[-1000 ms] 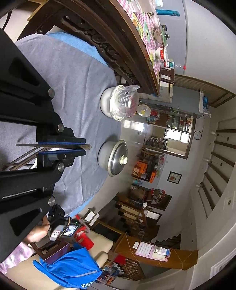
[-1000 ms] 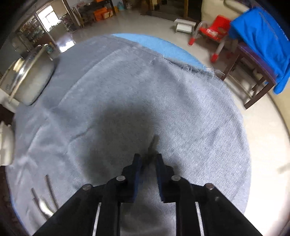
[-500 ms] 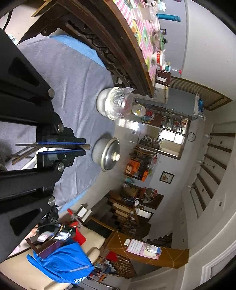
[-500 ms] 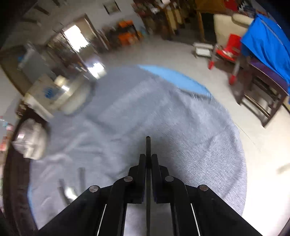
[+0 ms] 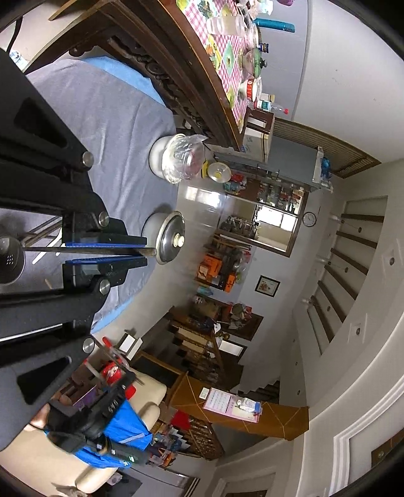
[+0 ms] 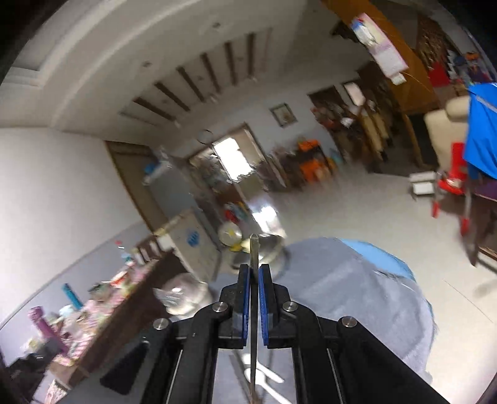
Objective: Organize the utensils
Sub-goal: 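Lower chopsticks into the grey holder and open the left gripper while the right does likewise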
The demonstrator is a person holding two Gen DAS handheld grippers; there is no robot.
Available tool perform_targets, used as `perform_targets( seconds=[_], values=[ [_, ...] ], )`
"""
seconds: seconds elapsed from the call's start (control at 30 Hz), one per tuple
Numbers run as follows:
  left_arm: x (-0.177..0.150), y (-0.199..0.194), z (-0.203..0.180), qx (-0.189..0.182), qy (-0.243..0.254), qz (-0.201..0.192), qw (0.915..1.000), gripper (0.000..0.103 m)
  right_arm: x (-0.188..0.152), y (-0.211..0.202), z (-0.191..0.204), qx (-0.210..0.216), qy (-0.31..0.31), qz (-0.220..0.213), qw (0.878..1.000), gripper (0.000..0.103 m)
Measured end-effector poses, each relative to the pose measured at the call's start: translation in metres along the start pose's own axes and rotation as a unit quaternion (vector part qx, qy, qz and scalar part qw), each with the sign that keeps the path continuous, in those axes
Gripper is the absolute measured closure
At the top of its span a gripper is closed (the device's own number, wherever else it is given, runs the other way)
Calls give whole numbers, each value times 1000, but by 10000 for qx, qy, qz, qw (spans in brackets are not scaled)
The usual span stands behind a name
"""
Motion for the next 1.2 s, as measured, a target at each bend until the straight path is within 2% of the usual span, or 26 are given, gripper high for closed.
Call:
perform_targets(
  seconds=[0.1, 0.23, 0.5, 0.7, 0.9, 1.07, 1.2],
  values=[
    [-5, -1, -5, -15, 17, 35, 10000, 98, -3, -15, 24, 242, -191, -26, 9995, 97],
    [-17, 8, -8, 17, 41, 206, 9998, 98, -23, -15, 43, 262, -522, 99, 9982, 97],
    [-45, 28, 3, 215, -28, 713, 9972, 98, -92, 17, 38, 51, -1113, 928, 9894, 97],
    [-61, 36, 18, 281, -120, 970, 9948, 98, -124, 28, 31, 64, -1156, 1349, 9841, 96],
    [-60, 32, 31, 320, -184, 886, 9954, 96, -127, 25, 28, 203, -993, 1374, 9853, 95],
    [-51, 21, 43, 336, -276, 617, 9971, 75, -114, 12, 22, 375, -760, 1105, 9903, 93],
    [-46, 15, 59, 512, -387, 484, 9968, 74, -104, 11, 7, 261, -575, 987, 9931, 93]
  ],
)
Point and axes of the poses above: each gripper's, at about its wrist camera, not at the fingertips, and y roughly the way its jaws point, z to its left, x to its top, the point moved 10 cm from there along y, roughly the way its jaws point, and after that the axes turned 12 degrees about z, right-handed, at the moved point
